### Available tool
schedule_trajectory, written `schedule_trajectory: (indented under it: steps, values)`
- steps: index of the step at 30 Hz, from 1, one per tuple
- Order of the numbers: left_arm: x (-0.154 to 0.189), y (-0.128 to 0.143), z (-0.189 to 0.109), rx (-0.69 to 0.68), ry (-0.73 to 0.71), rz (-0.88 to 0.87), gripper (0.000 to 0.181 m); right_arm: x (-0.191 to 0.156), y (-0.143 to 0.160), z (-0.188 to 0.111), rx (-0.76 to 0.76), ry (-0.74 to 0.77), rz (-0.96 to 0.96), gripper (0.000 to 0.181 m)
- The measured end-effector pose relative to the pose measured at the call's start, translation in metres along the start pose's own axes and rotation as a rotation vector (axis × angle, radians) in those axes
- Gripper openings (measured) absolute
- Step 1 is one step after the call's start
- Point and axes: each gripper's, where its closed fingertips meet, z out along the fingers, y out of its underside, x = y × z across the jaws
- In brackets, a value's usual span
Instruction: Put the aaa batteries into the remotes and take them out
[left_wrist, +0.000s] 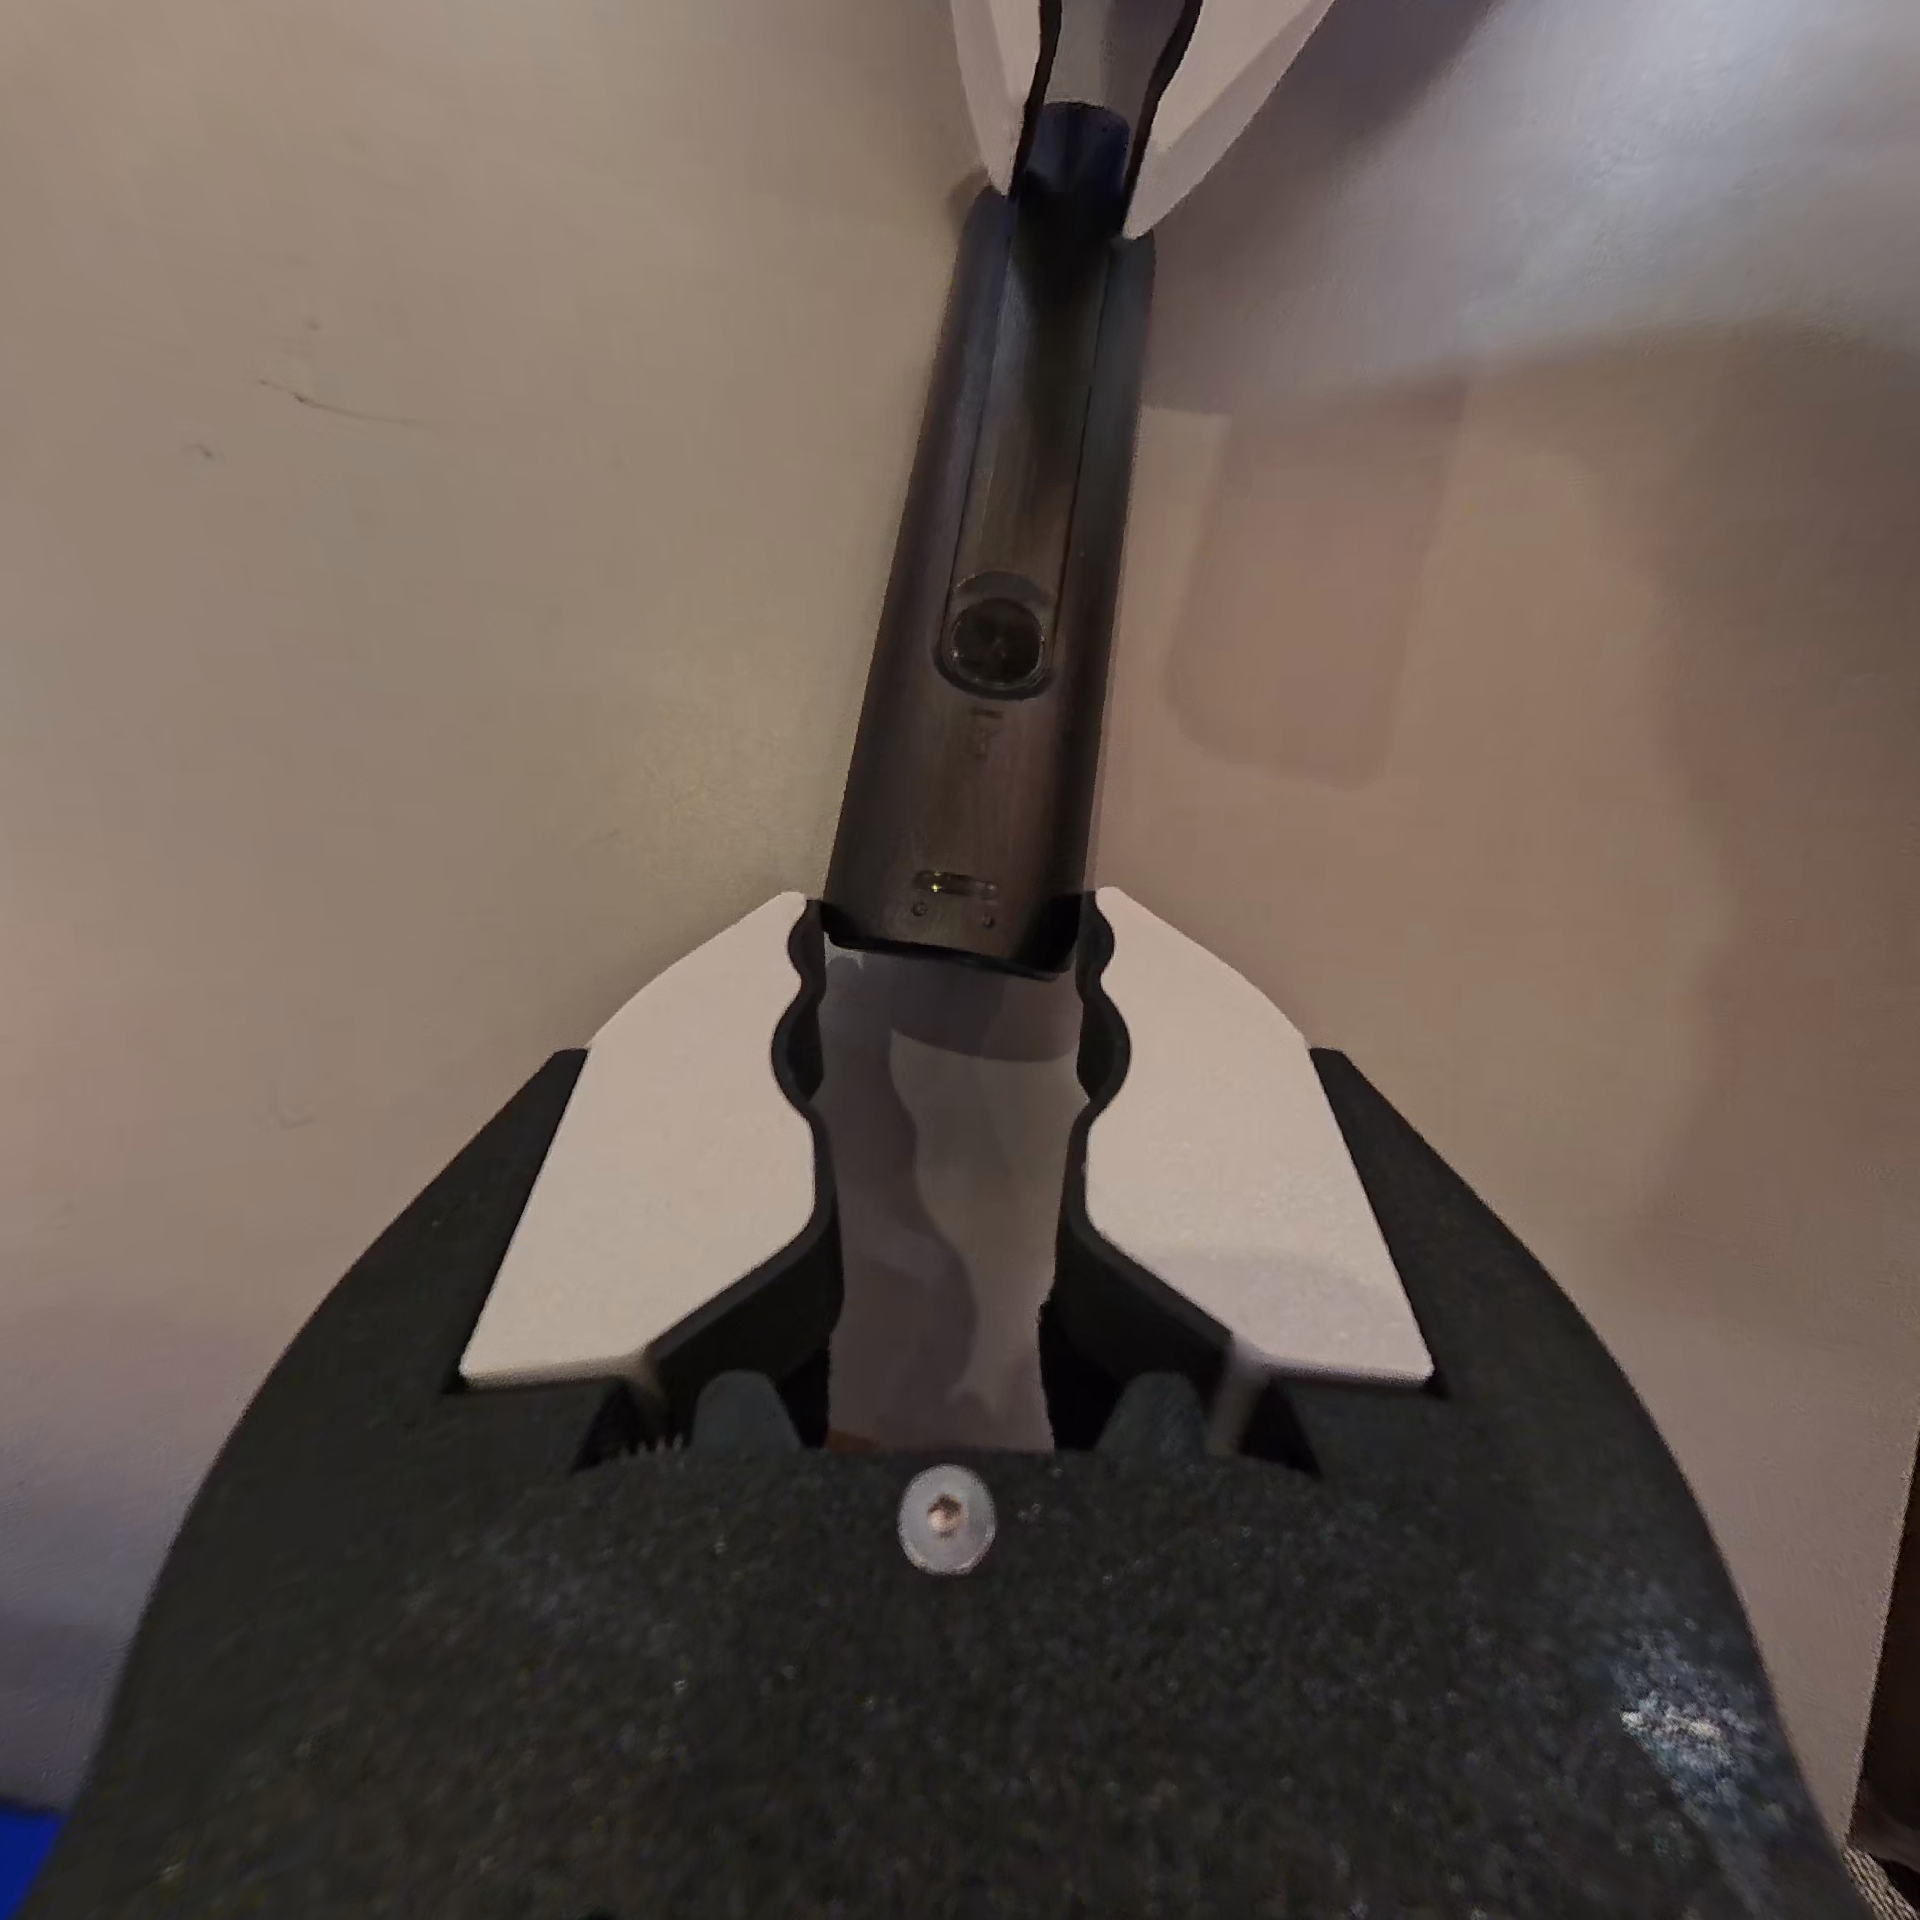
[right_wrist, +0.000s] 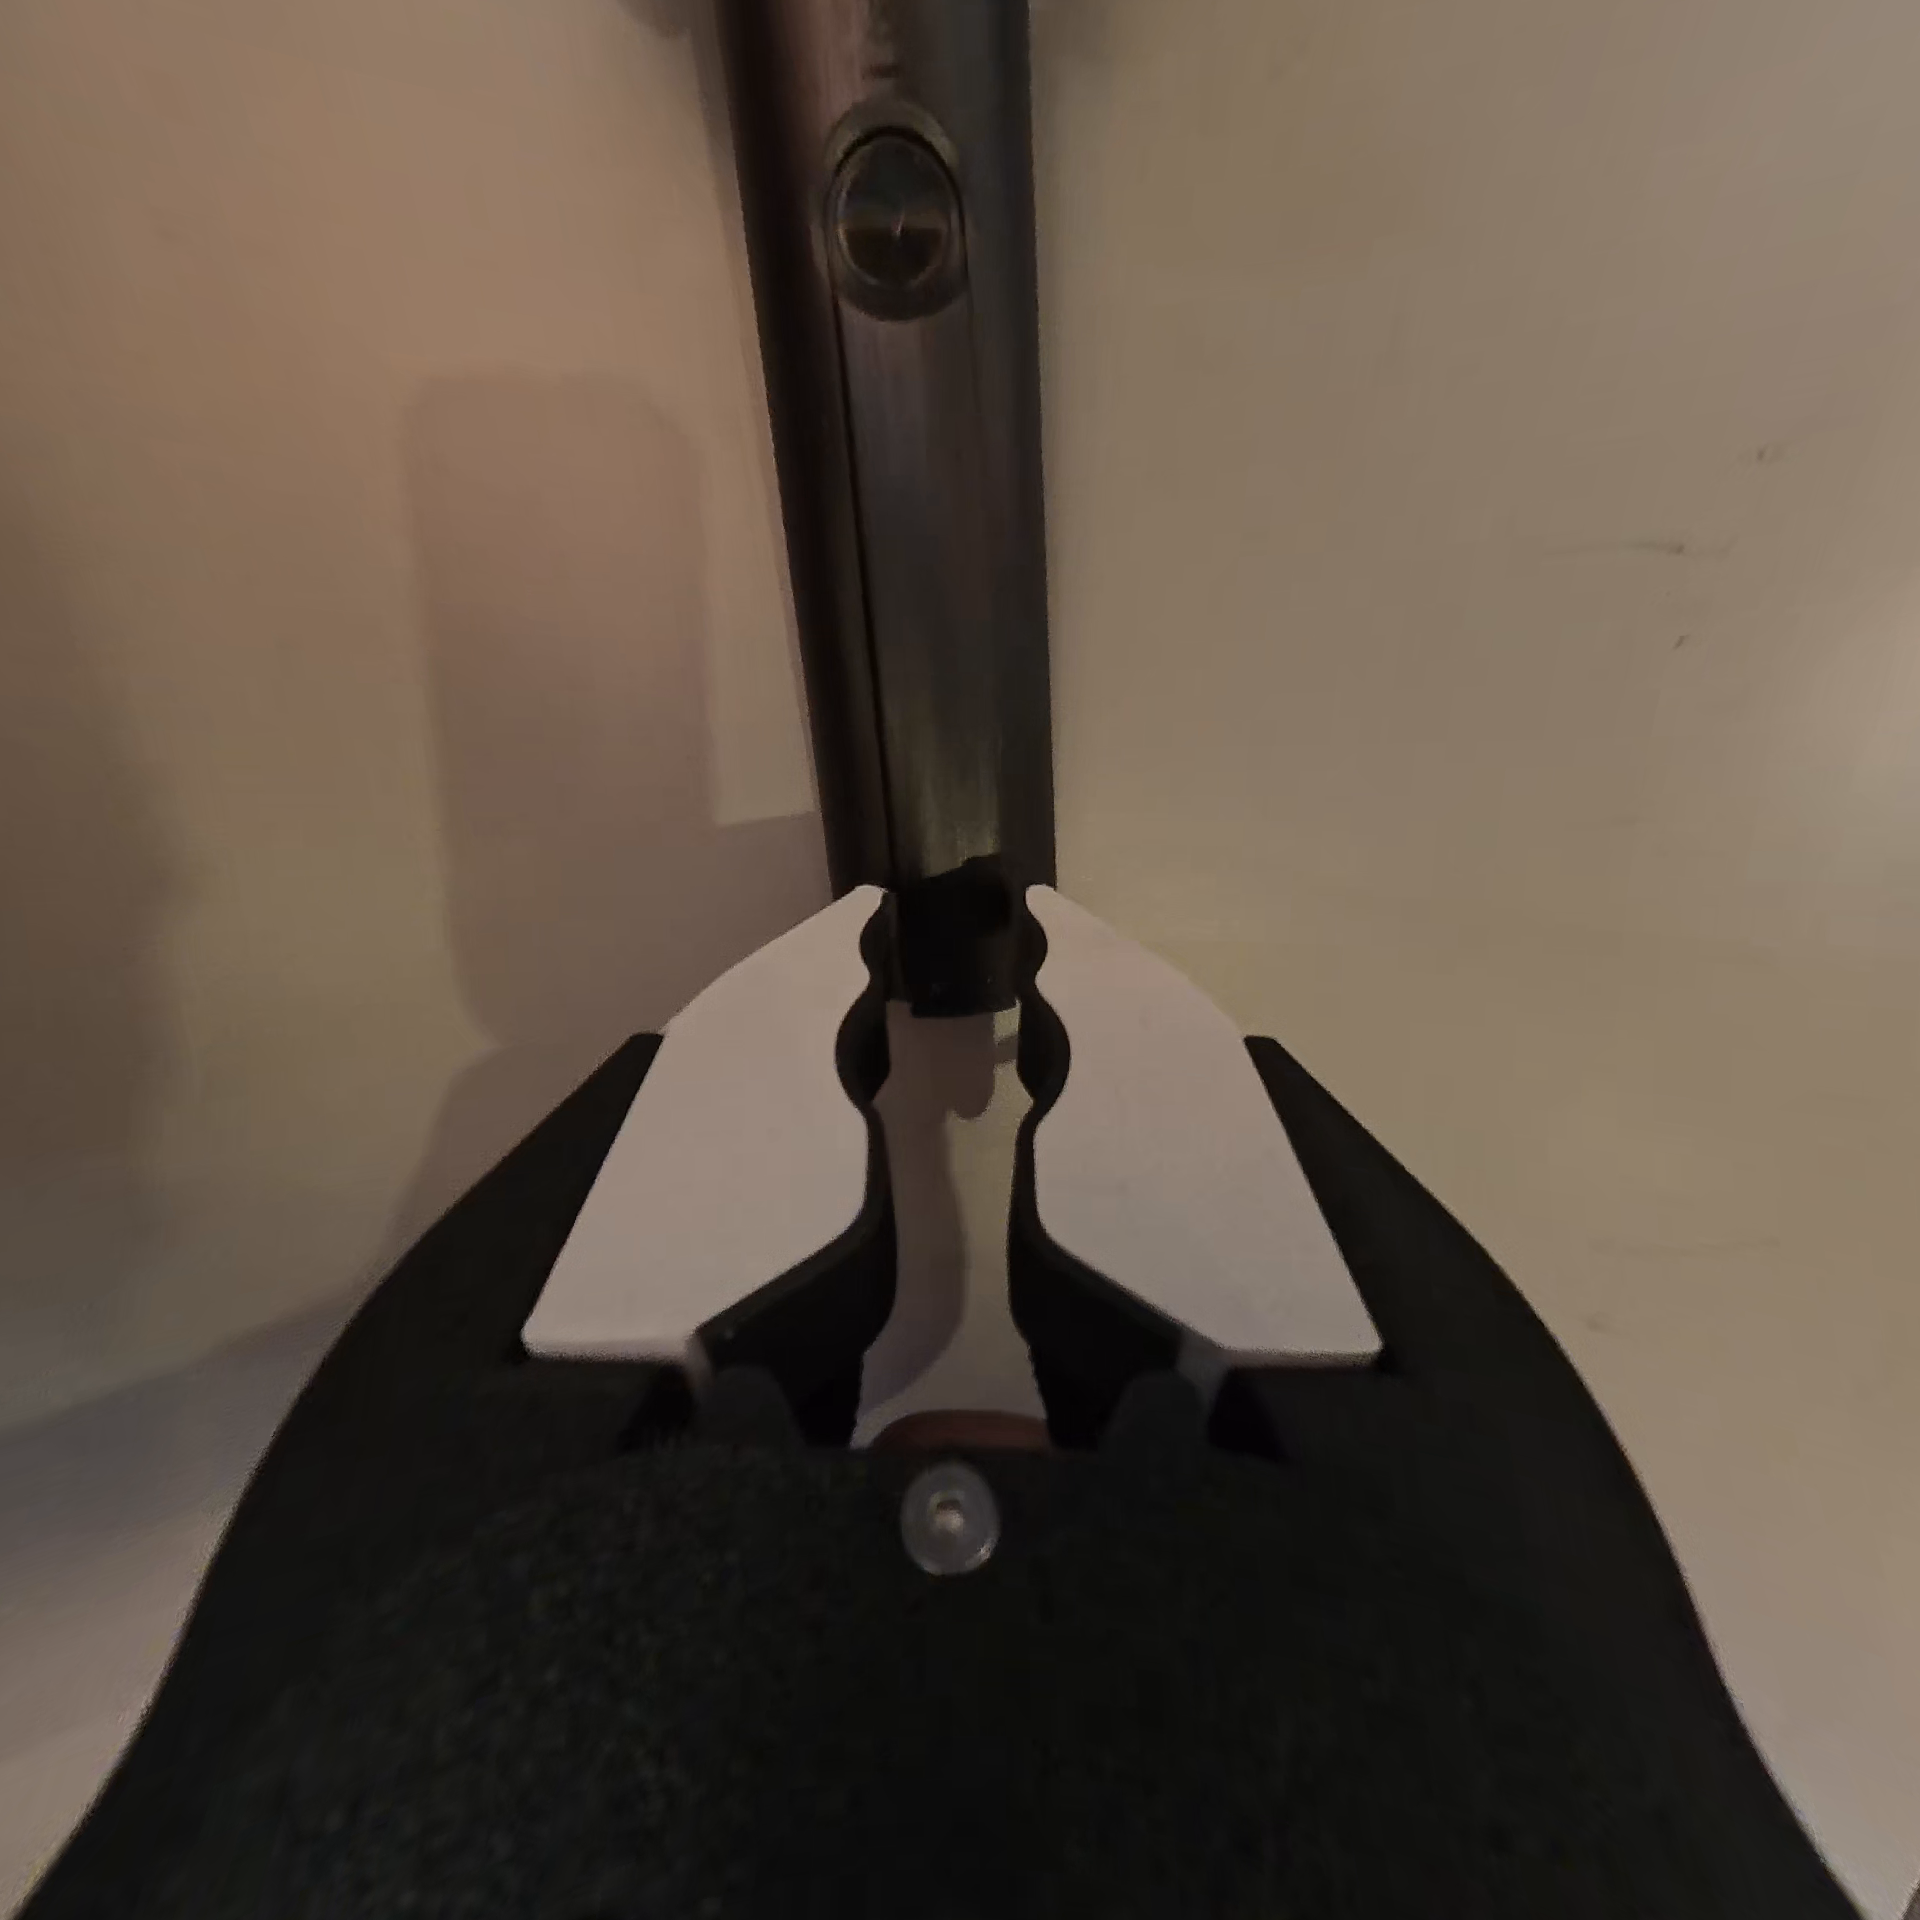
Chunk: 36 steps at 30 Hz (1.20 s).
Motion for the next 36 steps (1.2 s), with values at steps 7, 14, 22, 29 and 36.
schedule_trajectory:
  steps: [7, 14, 22, 29, 36]
  values:
    - [0.002, -0.001, 0.001, 0.002, 0.006, 0.005, 0.046, -0.006, 0.005, 0.001, 0.011, -0.057, 0.031, 0.020]
    - [0.002, -0.001, 0.001, 0.005, 0.009, 0.006, 0.046, -0.005, 0.005, -0.002, 0.017, -0.072, 0.032, 0.020]
    - [0.003, 0.004, 0.005, -0.012, 0.013, 0.008, 0.046, 0.000, -0.001, -0.014, -0.040, -0.026, -0.036, 0.019]
    - [0.002, 0.008, 0.007, -0.032, 0.008, 0.011, 0.046, 0.000, -0.011, -0.025, -0.068, 0.003, -0.072, 0.019]
    - [0.002, 0.007, 0.006, -0.024, 0.011, 0.010, 0.046, -0.001, -0.002, -0.021, -0.082, 0.000, -0.057, 0.019]
